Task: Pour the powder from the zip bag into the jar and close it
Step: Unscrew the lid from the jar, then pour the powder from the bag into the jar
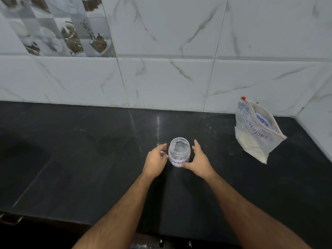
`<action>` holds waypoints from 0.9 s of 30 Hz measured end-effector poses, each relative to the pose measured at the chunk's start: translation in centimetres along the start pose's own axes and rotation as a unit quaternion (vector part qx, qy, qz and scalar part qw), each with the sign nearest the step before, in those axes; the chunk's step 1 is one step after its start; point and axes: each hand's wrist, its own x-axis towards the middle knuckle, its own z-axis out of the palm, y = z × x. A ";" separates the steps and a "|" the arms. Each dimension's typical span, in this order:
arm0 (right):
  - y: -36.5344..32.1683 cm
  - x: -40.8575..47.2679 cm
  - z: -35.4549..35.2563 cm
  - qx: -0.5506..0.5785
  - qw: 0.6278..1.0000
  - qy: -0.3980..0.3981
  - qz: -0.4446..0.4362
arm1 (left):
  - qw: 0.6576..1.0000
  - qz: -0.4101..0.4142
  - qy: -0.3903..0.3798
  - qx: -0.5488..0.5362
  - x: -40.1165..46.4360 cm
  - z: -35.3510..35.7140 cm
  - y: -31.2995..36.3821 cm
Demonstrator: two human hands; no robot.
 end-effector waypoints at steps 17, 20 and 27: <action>-4.4 -0.9 -21.9 -0.129 0.926 0.339 -0.104 | 0.983 0.117 0.043 -0.134 2.1 8.1 14.6; -3.5 -0.4 -25.2 -0.169 0.922 0.342 -0.057 | 0.986 0.112 0.011 -0.120 2.9 10.5 16.9; -1.4 1.3 -28.5 -0.234 0.944 0.229 0.036 | 0.994 0.078 -0.025 -0.070 4.2 15.0 21.2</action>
